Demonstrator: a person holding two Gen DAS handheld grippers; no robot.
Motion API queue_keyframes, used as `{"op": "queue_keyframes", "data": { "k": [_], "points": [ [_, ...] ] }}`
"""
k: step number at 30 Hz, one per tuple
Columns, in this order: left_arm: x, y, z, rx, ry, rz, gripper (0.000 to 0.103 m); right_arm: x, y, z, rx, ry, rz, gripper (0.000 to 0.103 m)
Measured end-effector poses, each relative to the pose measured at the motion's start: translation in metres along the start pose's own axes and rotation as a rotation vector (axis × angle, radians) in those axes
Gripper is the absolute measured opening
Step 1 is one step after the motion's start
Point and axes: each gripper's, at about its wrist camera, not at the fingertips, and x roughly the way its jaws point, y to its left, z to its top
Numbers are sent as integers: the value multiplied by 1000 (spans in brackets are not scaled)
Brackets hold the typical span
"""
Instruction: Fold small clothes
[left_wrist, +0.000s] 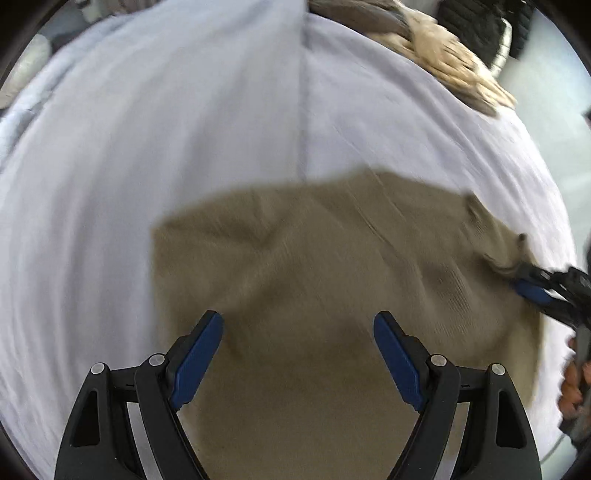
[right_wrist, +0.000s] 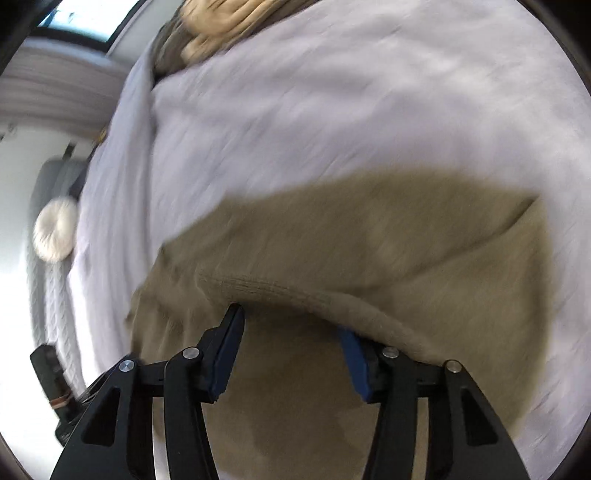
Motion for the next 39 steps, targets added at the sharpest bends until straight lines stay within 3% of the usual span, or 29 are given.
{"op": "queue_keyframes", "data": {
  "k": [3,6,10,14,15,16,17,18,19,25,28,32,35,36,38,39],
  "points": [
    [-7,12,12,-23,-36,43,85,-20,-22,17,81,-52,-18,58],
    [-12,23,19,-15,-48,44,85,-42,-26,25,40,-104,-63,71],
    [8,31,27,-6,32,-4,85,-35,-18,30,-75,-51,-97,75],
    [33,13,32,41,81,-51,81,-4,1,35,-196,-1,-155,75],
    [34,8,33,61,74,-63,61,5,7,35,-226,15,-183,74],
    [35,2,33,83,72,-73,47,16,12,35,-262,39,-223,60],
    [36,-3,32,107,73,-74,19,24,17,33,-306,56,-270,41],
    [35,-9,31,133,66,-67,7,27,23,29,-345,60,-297,17],
    [31,-10,30,139,51,-76,7,26,29,25,-386,43,-337,8],
    [-20,7,33,87,-159,-44,7,-36,46,15,-479,-166,-346,7],
    [-6,14,38,57,-149,-7,7,-27,34,29,-440,-139,-347,8],
    [29,6,40,46,-84,118,7,19,13,39,-331,-50,-358,8],
    [18,6,40,39,-112,102,8,11,5,42,-284,-65,-339,18],
    [10,8,39,46,-129,114,12,4,3,42,-268,-73,-348,27],
    [-8,14,36,68,-169,189,12,-10,-2,42,-236,-97,-373,27],
    [-17,20,35,70,-180,191,12,-18,-4,42,-221,-107,-364,27]
  ]
}}
